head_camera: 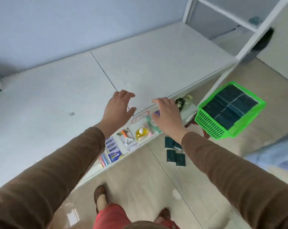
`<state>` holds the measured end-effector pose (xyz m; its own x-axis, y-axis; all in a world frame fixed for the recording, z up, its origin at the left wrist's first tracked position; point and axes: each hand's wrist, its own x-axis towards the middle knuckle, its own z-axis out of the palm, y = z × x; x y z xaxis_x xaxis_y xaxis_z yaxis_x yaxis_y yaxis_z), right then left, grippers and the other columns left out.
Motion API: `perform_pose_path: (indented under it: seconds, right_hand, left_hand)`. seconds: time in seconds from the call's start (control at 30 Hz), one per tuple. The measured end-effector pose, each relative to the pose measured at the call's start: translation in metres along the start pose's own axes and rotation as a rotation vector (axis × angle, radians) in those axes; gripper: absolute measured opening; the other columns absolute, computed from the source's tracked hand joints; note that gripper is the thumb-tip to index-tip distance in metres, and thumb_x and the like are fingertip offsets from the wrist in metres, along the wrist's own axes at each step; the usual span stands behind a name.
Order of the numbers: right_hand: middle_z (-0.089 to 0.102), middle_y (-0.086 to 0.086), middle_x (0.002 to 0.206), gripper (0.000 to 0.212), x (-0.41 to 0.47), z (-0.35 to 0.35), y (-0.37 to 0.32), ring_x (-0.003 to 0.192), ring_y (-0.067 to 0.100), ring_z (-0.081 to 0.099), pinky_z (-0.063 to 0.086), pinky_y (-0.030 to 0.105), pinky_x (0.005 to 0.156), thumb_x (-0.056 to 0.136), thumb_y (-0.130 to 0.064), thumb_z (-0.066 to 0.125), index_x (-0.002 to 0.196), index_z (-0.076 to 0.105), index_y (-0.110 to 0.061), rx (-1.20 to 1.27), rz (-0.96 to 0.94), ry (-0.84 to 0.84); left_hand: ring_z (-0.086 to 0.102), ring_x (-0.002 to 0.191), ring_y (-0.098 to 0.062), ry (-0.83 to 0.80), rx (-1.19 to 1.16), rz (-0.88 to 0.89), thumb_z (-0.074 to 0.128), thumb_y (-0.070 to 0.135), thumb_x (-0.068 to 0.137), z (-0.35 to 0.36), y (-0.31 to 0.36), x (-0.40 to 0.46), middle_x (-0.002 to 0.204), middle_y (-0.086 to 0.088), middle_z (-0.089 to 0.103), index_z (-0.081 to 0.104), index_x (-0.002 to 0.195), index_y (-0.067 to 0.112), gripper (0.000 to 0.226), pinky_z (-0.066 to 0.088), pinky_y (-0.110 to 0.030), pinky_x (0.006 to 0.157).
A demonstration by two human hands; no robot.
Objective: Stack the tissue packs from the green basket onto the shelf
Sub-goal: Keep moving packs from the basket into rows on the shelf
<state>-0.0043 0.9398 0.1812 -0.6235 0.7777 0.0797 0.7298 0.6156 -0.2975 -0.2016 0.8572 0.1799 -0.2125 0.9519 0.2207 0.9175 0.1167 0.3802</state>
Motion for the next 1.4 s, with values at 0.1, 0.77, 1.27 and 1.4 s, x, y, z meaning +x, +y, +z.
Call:
perform_pose_path:
  seconds: [0.1, 0.77, 1.27, 1.4]
  right_hand:
    - [0.055, 0.002, 0.125, 0.041, -0.022, -0.016, 0.077, 0.116, 0.025, 0.047, 0.043, 0.040, 0.094, 0.093, -0.031, 0.059, 0.132, 0.052, -0.022, -0.004, 0.044, -0.016]
    - [0.053, 0.008, 0.132, 0.046, 0.020, 0.003, 0.495, 0.120, 0.027, 0.050, 0.042, 0.040, 0.103, 0.093, -0.023, 0.063, 0.137, 0.050, -0.015, 0.293, 0.600, -0.235]
    - [0.042, 0.021, 0.148, 0.088, 0.085, 0.084, 0.743, 0.130, 0.034, 0.051, 0.041, 0.039, 0.105, 0.086, -0.038, 0.073, 0.146, 0.023, 0.003, 0.864, 1.308, -0.288]
    - [0.045, 0.016, 0.141, 0.107, 0.091, 0.116, 0.756, 0.123, 0.027, 0.053, 0.041, 0.039, 0.107, 0.080, -0.046, 0.078, 0.151, 0.014, 0.002, 1.054, 1.420, -0.331]
  left_hand:
    - [0.047, 0.114, -0.024, -0.018, -0.037, 0.011, 0.066, 0.027, 0.088, 0.042, 0.068, 0.016, 0.123, -0.003, 0.055, 0.055, 0.130, 0.017, 0.045, 0.043, -0.036, 0.096]
    - [0.048, 0.121, -0.028, -0.464, -0.136, -0.009, 0.065, 0.027, 0.089, 0.346, 0.287, 0.243, 0.130, -0.007, 0.051, 0.050, 0.134, 0.014, 0.050, 0.041, -0.040, 0.100]
    - [0.041, 0.125, -0.030, -0.566, 0.142, -0.083, 0.064, 0.006, 0.079, 0.569, 0.399, 0.442, 0.144, -0.007, 0.038, 0.034, 0.146, 0.014, 0.074, 0.047, -0.044, 0.095]
    - [0.040, 0.130, -0.030, -0.610, 0.380, 0.093, 0.067, -0.001, 0.074, 0.599, 0.382, 0.467, 0.151, -0.008, 0.033, 0.029, 0.149, 0.014, 0.085, 0.046, -0.044, 0.098]
